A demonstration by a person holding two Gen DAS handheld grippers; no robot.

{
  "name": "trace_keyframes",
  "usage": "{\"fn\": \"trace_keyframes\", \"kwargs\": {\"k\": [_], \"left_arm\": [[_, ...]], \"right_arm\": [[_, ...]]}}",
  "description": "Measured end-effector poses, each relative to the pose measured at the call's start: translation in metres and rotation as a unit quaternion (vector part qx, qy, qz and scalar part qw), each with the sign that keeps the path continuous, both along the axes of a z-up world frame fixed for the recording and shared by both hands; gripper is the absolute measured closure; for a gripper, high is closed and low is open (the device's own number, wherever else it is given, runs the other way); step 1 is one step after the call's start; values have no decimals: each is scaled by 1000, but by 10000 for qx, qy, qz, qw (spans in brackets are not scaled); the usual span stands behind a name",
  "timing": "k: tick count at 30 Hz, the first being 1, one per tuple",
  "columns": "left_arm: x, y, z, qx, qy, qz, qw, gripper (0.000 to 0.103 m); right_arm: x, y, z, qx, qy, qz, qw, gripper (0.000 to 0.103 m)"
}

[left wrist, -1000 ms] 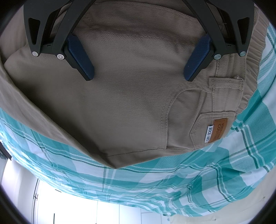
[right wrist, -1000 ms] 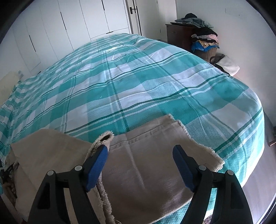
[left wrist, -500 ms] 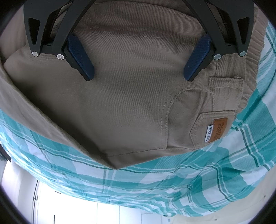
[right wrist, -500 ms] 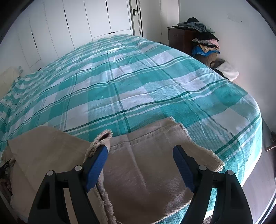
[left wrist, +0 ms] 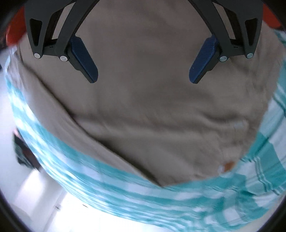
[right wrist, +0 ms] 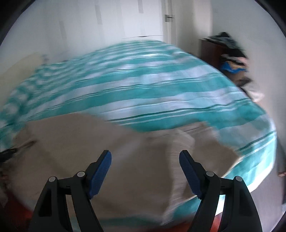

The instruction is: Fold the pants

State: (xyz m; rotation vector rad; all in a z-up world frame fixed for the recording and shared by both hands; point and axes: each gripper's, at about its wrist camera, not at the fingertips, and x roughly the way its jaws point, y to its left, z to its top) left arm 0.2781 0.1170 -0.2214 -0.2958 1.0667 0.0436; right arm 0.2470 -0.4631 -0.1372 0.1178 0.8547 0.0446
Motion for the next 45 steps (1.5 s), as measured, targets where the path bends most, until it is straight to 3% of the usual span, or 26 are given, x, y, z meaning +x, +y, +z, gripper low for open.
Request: {"fn": "trace_keyframes", "kwargs": {"k": [2, 6, 8, 10, 14, 16, 18, 20, 25, 26, 27, 28, 29, 30, 32, 34, 38, 41, 45], "left_arm": [[-16, -18, -7, 101, 95, -323, 9994, 1], [-27, -36, -26, 537, 319, -550, 9965, 1], [-29, -35, -24, 645, 321, -528, 9960, 1], [-34, -28, -16, 591, 315, -384, 9970, 1], [-49, 3, -5, 313, 111, 168, 9993, 1], [-52, 19, -7, 132, 86, 443, 9989, 1], [-53, 25, -10, 25, 26, 512, 9987, 1], [-50, 17, -13, 281, 54, 418, 9987, 1], [-43, -12, -25, 1268, 263, -12, 9916, 1], [-44, -14, -25, 1304, 272, -49, 9911, 1], [-44, -14, -25, 1300, 290, -42, 9911, 1], [-44, -13, -23, 1250, 334, -21, 9916, 1], [-43, -11, -19, 1140, 388, 2, 9927, 1], [-41, -8, -14, 967, 383, 23, 9946, 1], [-34, 4, 5, 339, 211, 167, 9991, 1], [-17, 20, 22, -396, 17, 423, 9983, 1], [41, 49, 42, -1633, -215, 836, 9828, 1], [81, 59, 42, -2026, -225, 1071, 9731, 1], [120, 58, 35, -2283, -39, 1015, 9683, 1]], "right_arm": [[-13, 30, -4, 435, 61, 436, 9981, 14], [-16, 105, -46, 1472, 856, 1564, 9729, 14], [-10, 127, -68, 1548, 1240, 1835, 9628, 14], [-6, 127, -83, 1448, 1490, 1830, 9609, 18], [-8, 71, -80, 1741, 1374, 1027, 9697, 17], [-13, 30, -82, 1815, 1287, 188, 9747, 17], [-19, -2, -88, 2411, 1200, -319, 9625, 17], [-20, -15, -91, 2790, 1137, -428, 9526, 17], [-20, -28, -85, 2932, 784, -835, 9492, 19], [-17, -31, -87, 2864, 853, -979, 9493, 32], [-11, -35, -91, 2638, 1033, -1178, 9518, 53], [-4, -34, -91, 2486, 1101, -1264, 9540, 64], [-1, -34, -92, 2355, 1118, -1329, 9562, 85], [1, -36, -91, 2305, 1094, -1378, 9570, 94], [4, -40, -77, 2412, 890, -1332, 9572, 97], [5, -37, -41, 2400, 500, -1010, 9642, 98], [9, -23, 36, 2226, -170, -201, 9746, 98], [-3, -16, 95, 2273, -685, 331, 9709, 98], [-31, -4, 144, 2213, -1127, 693, 9662, 98]]}}
